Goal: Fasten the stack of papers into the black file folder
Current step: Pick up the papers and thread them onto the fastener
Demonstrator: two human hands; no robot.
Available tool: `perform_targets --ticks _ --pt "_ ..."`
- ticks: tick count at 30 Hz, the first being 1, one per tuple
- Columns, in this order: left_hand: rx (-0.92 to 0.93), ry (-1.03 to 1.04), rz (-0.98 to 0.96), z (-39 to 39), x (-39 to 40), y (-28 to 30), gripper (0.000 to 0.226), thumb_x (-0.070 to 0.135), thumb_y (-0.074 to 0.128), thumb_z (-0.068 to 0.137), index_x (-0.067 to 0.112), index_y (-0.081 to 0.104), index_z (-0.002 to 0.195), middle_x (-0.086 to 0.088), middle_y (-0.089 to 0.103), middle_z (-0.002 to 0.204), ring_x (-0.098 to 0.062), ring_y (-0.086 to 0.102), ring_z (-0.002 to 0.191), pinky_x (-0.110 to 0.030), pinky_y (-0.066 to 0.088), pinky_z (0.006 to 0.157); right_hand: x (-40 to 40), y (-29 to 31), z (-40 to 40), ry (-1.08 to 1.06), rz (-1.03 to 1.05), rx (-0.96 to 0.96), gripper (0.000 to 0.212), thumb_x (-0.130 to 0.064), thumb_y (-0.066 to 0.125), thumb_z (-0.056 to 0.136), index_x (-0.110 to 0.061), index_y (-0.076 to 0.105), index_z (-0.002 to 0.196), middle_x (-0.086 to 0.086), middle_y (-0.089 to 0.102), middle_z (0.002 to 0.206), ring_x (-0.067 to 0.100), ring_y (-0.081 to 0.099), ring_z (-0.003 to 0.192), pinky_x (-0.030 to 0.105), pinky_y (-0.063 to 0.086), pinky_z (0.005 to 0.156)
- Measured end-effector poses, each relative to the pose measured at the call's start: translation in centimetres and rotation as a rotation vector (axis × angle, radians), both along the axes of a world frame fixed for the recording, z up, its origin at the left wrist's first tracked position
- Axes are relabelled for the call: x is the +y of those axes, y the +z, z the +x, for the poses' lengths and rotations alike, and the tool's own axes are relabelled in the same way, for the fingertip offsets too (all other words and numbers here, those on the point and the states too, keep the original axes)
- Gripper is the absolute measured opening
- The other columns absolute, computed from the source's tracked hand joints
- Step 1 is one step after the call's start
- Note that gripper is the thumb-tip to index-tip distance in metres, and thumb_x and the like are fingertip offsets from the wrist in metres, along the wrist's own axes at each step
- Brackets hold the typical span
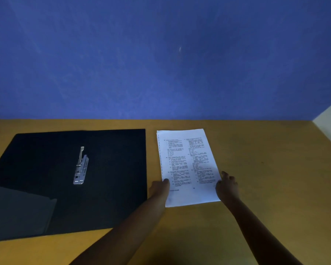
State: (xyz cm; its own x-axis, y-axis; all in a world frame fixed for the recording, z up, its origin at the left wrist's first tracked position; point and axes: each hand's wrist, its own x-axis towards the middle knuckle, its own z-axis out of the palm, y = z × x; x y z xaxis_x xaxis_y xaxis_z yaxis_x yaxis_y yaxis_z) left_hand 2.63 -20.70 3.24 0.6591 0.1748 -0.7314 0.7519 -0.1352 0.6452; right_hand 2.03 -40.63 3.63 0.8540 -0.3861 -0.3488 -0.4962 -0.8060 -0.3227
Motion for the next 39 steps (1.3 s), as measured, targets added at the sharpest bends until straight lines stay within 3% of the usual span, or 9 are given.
perform_targets --ticks 6,10,15,22,26,30,35,37,39 --pt "0.048 0.021 -0.050 1.3 -0.4 0.0 0.032 0.019 0.040 0.092 0.002 0.060 0.110 -0.018 0.064 0.110 -0.034 0.061 0.097 -0.041 0.053 0.089 -0.8 -0.1 -0.1 0.002 0.041 0.006 0.049 -0.005 0.036 0.094 -0.003 0.025 0.142 0.027 0.036 0.140 0.041 0.035 0.127 0.042 0.032 0.107" --pt "0.045 0.027 -0.083 1.4 -0.7 0.4 0.029 0.015 0.043 0.092 0.000 0.057 0.112 -0.018 0.064 0.108 -0.032 0.062 0.089 -0.036 0.054 0.073 -1.3 -0.1 0.1 0.050 0.032 0.021 0.047 -0.005 0.033 0.095 0.000 0.026 0.141 0.021 0.037 0.143 0.037 0.037 0.127 0.040 0.031 0.108" --pt "0.000 -0.003 -0.175 2.4 0.0 0.9 0.028 0.006 0.043 0.092 -0.004 0.055 0.115 -0.023 0.060 0.117 -0.036 0.059 0.102 -0.048 0.053 0.085 -1.9 -0.4 0.9 -0.030 0.137 -0.001 0.042 -0.006 0.040 0.091 0.001 0.040 0.133 0.026 0.048 0.131 0.040 0.046 0.119 0.041 0.038 0.099" --pt "-0.075 -0.049 -0.146 3.0 1.0 1.3 0.034 0.021 0.053 0.092 -0.003 0.056 0.116 -0.020 0.058 0.121 -0.033 0.055 0.108 -0.032 0.042 0.078 -1.5 -0.2 1.1 -0.132 0.250 -0.018 0.041 -0.009 0.045 0.089 0.002 0.044 0.129 0.025 0.057 0.124 0.040 0.054 0.110 0.042 0.048 0.090" --pt "-0.052 -0.063 -0.231 3.1 1.2 1.4 0.030 0.017 0.054 0.091 -0.002 0.058 0.114 -0.015 0.065 0.100 -0.027 0.061 0.084 -0.029 0.051 0.060 -1.3 -0.3 0.7 -0.192 0.269 -0.039 0.041 -0.008 0.046 0.089 0.004 0.043 0.128 0.027 0.053 0.125 0.041 0.052 0.111 0.049 0.048 0.094" --pt "-0.023 -0.065 -0.329 2.7 1.1 1.1 0.026 0.012 0.052 0.092 0.004 0.055 0.117 -0.016 0.061 0.114 -0.031 0.059 0.100 -0.044 0.051 0.086 -1.0 -0.1 0.3 -0.223 0.234 -0.028 0.040 -0.011 0.048 0.089 0.002 0.044 0.127 0.029 0.050 0.127 0.042 0.047 0.117 0.043 0.040 0.099" --pt "-0.173 -0.124 -0.254 2.2 1.6 1.4 0.031 0.013 0.045 0.096 0.014 0.051 0.126 -0.010 0.060 0.119 -0.026 0.058 0.103 -0.040 0.053 0.083 -0.8 0.4 0.0 -0.214 0.209 -0.001 0.046 -0.013 0.045 0.090 -0.001 0.041 0.134 0.027 0.049 0.134 0.040 0.046 0.123 0.039 0.036 0.102" --pt "-0.239 -0.142 -0.233 1.9 2.5 1.5 0.033 0.013 0.045 0.096 0.014 0.048 0.129 -0.009 0.058 0.125 -0.025 0.058 0.106 -0.037 0.051 0.085 -0.7 0.8 0.4 -0.213 0.315 -0.002 0.043 -0.002 0.043 0.087 -0.001 0.050 0.129 0.023 0.055 0.131 0.037 0.051 0.120 0.035 0.040 0.095" --pt "-0.293 -0.154 -0.230 1.4 3.8 1.7 0.035 0.014 0.045 0.096 0.016 0.045 0.131 -0.008 0.056 0.127 -0.023 0.057 0.108 -0.037 0.049 0.090 -0.1 1.4 0.9 -0.181 0.444 0.011 0.040 0.007 0.040 0.081 0.001 0.063 0.114 0.021 0.064 0.113 0.033 0.059 0.105 0.031 0.041 0.079"
